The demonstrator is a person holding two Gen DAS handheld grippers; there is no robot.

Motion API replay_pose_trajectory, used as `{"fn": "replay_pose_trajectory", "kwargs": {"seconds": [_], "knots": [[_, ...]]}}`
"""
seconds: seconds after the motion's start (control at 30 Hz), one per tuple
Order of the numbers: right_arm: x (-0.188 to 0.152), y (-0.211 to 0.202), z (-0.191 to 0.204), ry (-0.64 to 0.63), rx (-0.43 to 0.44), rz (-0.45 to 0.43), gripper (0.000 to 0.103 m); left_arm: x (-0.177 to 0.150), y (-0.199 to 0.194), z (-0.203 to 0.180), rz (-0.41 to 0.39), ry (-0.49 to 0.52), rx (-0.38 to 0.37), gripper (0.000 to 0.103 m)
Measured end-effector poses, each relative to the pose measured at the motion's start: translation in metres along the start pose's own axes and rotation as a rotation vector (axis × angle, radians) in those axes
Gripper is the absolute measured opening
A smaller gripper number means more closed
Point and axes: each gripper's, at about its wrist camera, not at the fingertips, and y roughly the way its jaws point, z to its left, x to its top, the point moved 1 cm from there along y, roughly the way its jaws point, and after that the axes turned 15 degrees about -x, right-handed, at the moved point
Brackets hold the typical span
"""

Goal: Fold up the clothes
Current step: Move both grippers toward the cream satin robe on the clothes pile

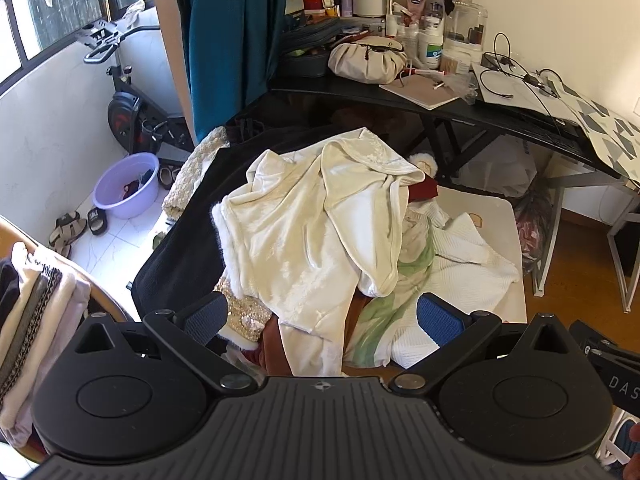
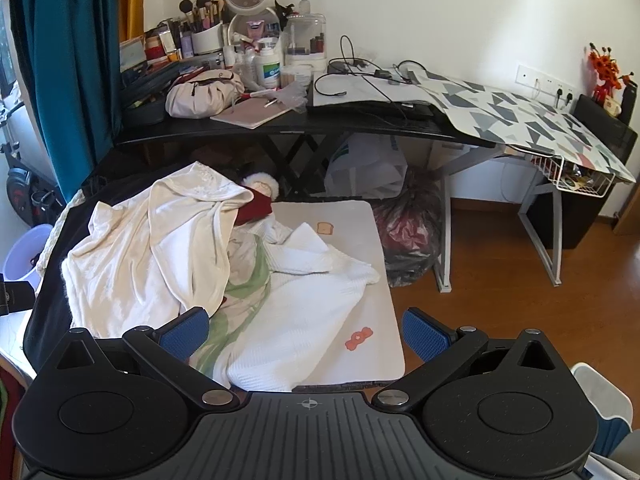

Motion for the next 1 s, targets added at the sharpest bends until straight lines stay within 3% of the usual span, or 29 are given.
{"fn": "replay_pose_trajectory", "kwargs": {"seconds": [0.13,0.23,1.0], "knots": [[-0.001,-0.004,0.007,0.002,0.003,0.002,0.102,-0.005,-0.006,0.005,-0.028,-0.022,-0.012,0.103],[-0.002,-0.002,0.002,0.020,0.035,0.009,0.102,-0.005,-0.003,0.005,0.004,-0.017,0.008,0.103],[-0.006,-0.001,0.007,-0.020,0.011,0.042,0.102,-0.016,0.003,0.009,0.058,-0.046,0.034,0.103]]}}
